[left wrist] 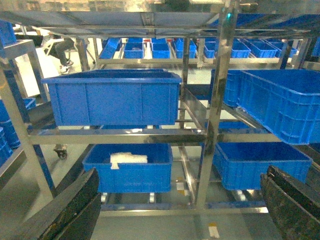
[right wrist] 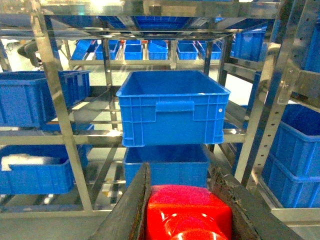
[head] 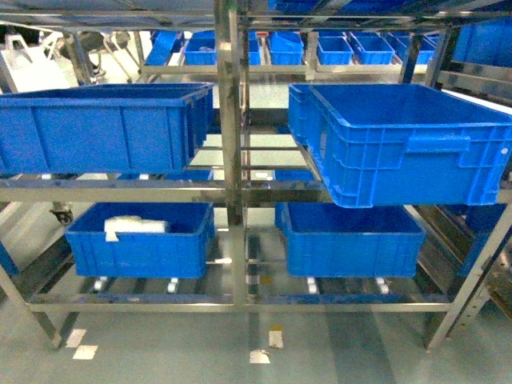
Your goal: Pick red block from blue box to shelf
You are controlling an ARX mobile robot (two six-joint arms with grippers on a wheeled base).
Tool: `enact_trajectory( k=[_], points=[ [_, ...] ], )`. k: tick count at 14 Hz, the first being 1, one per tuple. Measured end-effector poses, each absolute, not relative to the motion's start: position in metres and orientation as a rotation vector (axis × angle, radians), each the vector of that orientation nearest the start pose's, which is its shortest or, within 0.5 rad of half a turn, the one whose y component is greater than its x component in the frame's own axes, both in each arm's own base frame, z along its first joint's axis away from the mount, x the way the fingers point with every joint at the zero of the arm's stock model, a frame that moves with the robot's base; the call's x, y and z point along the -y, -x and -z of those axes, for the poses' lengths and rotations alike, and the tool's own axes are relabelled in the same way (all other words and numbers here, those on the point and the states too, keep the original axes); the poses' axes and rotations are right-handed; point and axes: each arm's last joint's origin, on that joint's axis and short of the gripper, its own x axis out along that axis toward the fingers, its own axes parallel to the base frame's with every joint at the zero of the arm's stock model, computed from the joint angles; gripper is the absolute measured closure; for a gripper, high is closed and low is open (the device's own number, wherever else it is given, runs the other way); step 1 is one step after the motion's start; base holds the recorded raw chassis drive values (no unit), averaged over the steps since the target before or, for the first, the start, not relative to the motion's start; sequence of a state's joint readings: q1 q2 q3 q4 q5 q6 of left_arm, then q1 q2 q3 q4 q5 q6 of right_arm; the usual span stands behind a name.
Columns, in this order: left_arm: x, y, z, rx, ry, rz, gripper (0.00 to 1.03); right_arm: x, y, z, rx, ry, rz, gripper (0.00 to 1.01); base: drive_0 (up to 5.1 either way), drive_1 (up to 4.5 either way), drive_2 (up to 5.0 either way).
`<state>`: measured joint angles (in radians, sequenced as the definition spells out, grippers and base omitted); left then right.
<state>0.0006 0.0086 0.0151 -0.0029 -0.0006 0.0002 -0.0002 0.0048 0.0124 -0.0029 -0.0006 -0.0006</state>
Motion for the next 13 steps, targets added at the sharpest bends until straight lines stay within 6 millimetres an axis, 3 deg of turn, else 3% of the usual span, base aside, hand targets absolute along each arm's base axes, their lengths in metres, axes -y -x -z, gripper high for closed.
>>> enact_trajectory(
  k=[13],
  points=[
    [0.0000, -0.0973, -0.1678, 0.004, -0.001, -0.001, 0.05, 0.0000, -0.0972, -0.1669, 0.003, 0.001, 0.000, 0.73, -0.1, 3.87, -4.1]
  ],
)
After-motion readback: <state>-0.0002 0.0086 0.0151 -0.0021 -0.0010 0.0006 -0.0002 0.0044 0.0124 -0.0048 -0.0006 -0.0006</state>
